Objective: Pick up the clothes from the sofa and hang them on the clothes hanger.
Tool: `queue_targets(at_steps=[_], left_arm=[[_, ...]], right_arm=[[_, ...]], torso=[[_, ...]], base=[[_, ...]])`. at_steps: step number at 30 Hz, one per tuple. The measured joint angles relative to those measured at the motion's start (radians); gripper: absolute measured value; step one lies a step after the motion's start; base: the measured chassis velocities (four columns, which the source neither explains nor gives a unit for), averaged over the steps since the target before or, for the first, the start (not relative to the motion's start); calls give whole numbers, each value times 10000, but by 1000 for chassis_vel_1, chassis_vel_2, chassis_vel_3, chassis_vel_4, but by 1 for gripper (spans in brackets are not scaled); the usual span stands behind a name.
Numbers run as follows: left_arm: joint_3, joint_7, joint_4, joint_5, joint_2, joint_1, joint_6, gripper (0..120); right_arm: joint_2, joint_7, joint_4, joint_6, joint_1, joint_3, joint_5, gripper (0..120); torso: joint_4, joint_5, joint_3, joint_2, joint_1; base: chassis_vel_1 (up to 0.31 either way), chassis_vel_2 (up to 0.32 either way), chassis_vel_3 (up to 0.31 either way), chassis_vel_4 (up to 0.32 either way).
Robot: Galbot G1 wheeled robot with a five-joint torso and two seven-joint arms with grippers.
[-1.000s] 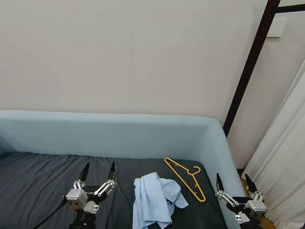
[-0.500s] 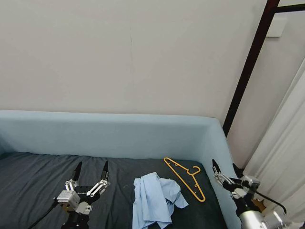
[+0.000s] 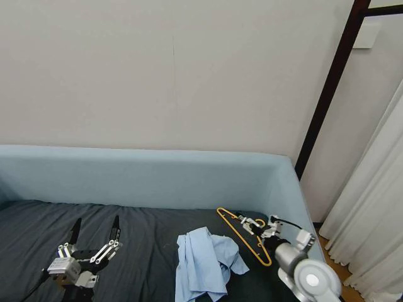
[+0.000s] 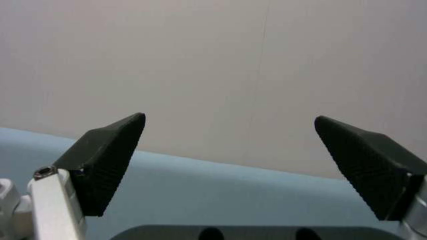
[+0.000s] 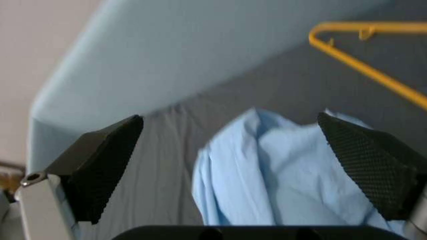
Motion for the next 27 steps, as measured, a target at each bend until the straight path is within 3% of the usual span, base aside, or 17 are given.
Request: queue_targets(at_steps=[7,15,27], left_arm=[[-211,3,-101,27,-33,172,24,100],[-407,6,-87,107,-6,293,59,100],[-455,-58,-7,286,-65,305,57,100]], right_arm=[[879,282,-2425,-809,1224,-860,-831,100],[2115,-730,-4694,-459,2018,-680,-2523,100],[3070,-974,-5569,-96,2271,-854,-3897,100]], torso=[[0,0,0,0,0],[0,0,0,1,0],[1,1,-1,2,0]], base=[[0,0,0,0],[0,0,0,0],[0,0,0,0]])
